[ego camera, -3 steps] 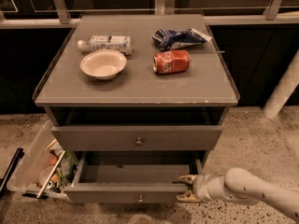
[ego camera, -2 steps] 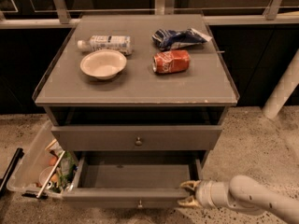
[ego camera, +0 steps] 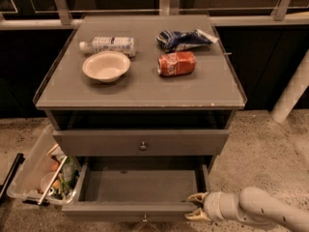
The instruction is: Open middle drawer
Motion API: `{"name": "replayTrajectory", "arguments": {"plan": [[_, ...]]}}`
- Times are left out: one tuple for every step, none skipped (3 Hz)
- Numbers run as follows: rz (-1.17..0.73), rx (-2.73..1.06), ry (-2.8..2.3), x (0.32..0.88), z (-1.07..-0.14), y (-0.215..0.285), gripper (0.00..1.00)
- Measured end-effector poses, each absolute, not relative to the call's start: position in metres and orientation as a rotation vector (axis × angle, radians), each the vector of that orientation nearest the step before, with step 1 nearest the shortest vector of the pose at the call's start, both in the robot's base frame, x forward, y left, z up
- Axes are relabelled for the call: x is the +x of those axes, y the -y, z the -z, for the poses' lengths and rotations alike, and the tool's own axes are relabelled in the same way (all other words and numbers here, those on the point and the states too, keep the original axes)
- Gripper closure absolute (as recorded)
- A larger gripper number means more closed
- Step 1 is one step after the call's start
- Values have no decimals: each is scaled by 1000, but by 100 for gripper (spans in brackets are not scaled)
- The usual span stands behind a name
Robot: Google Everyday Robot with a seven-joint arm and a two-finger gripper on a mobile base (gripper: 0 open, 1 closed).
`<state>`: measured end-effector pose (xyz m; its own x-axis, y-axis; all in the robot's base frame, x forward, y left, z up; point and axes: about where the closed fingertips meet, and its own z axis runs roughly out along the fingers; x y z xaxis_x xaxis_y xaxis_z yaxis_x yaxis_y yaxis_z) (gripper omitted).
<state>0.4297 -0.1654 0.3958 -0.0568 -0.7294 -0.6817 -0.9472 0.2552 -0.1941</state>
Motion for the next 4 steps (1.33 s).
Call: {"name": "replayTrajectory", "arguments": {"plan": [[-402,-1528,-1839,430,-396,165,81],[-402,-1528,-1839,430,-396,165,58],[-402,-1528,-1839,429,-396,165,34],[-398,-1532,-1844,414,-391,171,11]]}}
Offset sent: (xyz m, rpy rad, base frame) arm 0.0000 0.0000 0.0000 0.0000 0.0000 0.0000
